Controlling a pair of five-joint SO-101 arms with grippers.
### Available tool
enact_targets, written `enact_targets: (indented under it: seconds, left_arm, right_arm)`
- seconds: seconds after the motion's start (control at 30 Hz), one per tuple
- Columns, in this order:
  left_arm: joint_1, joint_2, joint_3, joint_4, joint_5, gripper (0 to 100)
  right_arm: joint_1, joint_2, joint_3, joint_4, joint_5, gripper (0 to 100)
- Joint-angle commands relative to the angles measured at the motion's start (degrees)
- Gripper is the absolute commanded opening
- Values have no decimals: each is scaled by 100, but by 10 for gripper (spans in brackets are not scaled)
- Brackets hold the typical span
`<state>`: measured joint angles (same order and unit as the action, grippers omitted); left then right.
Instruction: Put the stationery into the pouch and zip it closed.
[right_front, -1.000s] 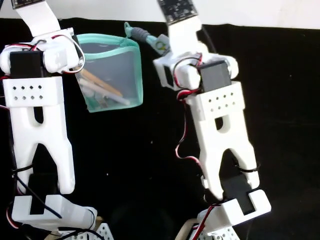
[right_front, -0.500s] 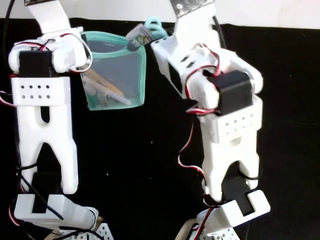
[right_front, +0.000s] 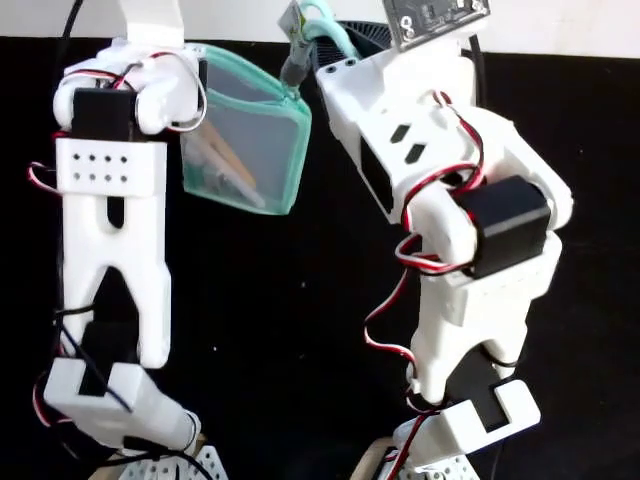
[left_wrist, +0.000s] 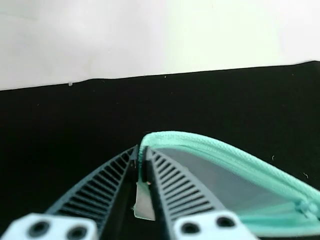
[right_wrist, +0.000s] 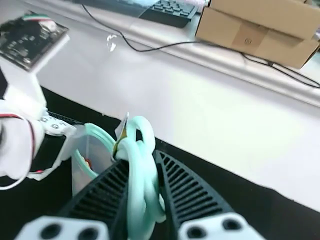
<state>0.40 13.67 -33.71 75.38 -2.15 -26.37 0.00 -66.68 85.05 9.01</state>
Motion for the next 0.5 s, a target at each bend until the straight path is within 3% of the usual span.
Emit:
enact_targets:
  seconds: [0.0, 0.23, 0.47]
  left_arm:
    - [251, 136, -136, 18, -53, 181]
    - [251, 119, -1165, 35, -114, 200]
    - [435, 119, -2589, 923, -651, 200]
  right_arm:
    - [-48, -312, -268, 4, 62, 6]
    - [-48, -312, -752, -40, 62, 6]
    - [-48, -303, -769, -75, 35, 6]
